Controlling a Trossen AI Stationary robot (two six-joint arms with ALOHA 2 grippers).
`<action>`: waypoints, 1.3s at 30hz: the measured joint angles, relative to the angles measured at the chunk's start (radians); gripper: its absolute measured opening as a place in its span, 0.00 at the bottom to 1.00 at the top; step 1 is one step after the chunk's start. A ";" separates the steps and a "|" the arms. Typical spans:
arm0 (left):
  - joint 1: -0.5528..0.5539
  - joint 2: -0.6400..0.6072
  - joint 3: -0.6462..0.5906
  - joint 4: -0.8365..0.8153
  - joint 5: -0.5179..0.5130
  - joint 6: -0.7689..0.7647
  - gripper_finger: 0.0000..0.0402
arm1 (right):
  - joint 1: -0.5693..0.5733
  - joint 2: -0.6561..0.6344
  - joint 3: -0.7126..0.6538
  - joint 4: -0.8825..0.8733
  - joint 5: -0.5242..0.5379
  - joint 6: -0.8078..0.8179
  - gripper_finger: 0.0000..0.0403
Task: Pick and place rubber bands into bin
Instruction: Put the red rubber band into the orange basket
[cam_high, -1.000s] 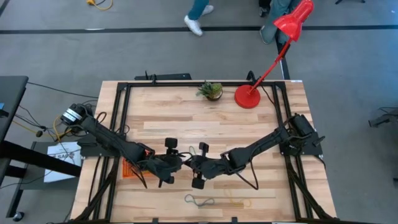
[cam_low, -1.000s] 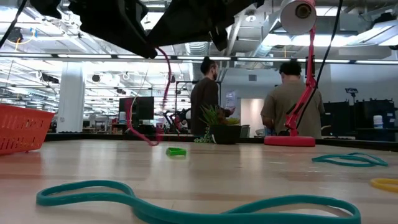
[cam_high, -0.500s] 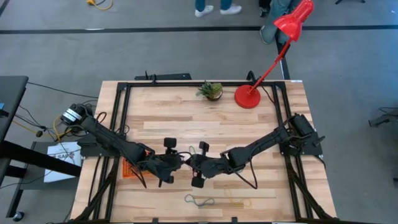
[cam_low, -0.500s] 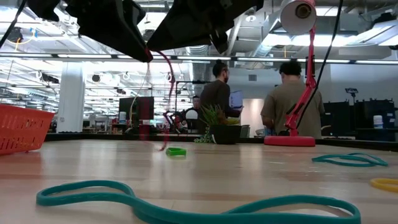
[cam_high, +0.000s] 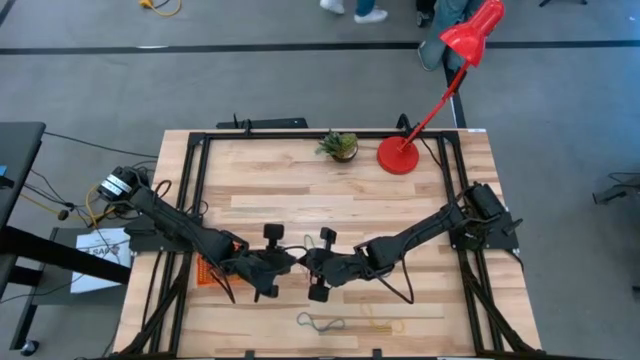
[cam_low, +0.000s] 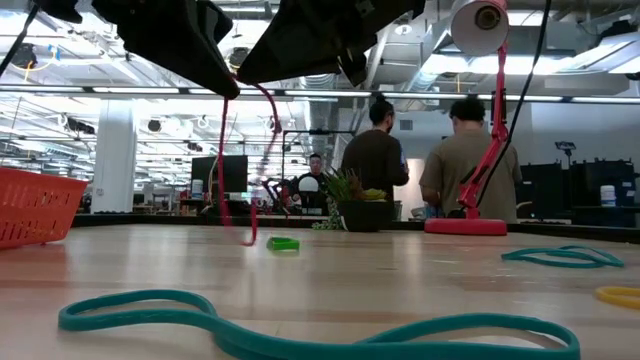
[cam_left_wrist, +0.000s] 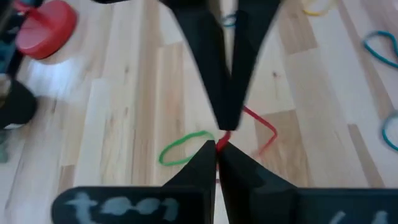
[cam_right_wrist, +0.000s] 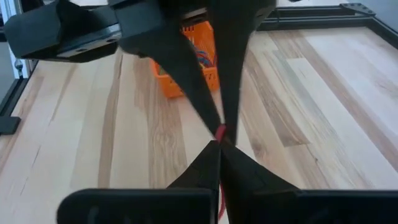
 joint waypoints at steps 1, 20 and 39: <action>0.000 0.000 0.000 0.000 -0.009 -0.014 0.00 | 0.000 0.000 0.000 -0.004 0.000 -0.011 0.01; -0.068 -0.057 0.158 -0.666 -0.011 -0.525 0.00 | -0.013 0.000 -0.002 -0.138 0.000 0.069 0.27; -0.376 -0.064 0.230 -1.230 0.204 -1.222 0.00 | -0.013 0.004 -0.002 -0.150 -0.002 0.111 0.27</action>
